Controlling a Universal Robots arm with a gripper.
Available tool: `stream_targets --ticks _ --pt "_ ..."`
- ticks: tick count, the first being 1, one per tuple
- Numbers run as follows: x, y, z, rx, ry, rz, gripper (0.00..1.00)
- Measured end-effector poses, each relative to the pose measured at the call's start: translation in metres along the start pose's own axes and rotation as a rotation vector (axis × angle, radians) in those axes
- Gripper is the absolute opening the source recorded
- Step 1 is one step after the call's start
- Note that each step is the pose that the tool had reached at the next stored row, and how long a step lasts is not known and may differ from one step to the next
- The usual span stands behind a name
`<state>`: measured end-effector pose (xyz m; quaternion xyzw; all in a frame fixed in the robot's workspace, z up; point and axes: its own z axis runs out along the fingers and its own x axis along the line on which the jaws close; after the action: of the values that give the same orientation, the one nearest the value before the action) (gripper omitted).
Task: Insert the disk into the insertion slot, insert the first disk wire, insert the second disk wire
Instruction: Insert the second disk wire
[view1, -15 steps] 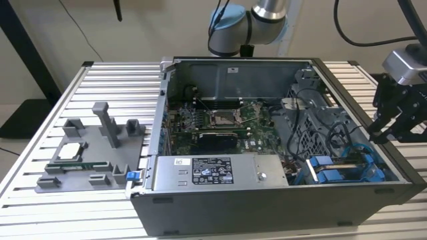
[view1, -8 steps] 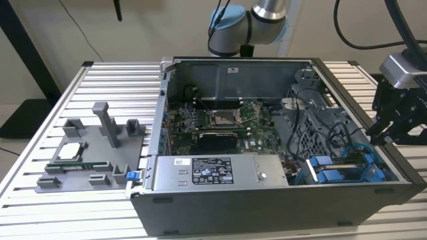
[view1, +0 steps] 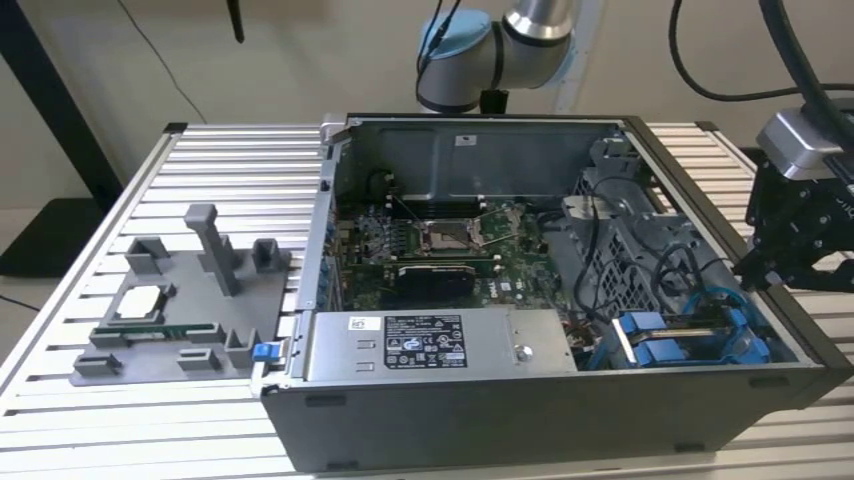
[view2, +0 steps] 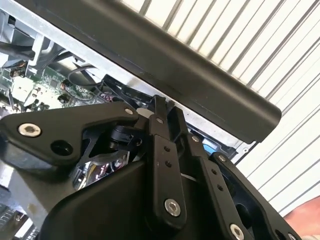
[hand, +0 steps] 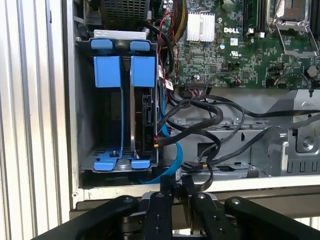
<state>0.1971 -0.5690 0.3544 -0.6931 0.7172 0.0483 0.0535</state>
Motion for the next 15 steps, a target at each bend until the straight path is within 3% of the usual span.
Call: stream_targets --ticks 5,9,15 --pt "0.0012 -0.0001 -0.0010 0.0000 -0.0013 0.001 1.00" --pt "0.0008 0.0003 -0.0101 0.0000 -0.0012 0.001 1.00" --pt "0.0001 0.0098 -0.0173 0.0007 -0.0014 0.006 1.00"
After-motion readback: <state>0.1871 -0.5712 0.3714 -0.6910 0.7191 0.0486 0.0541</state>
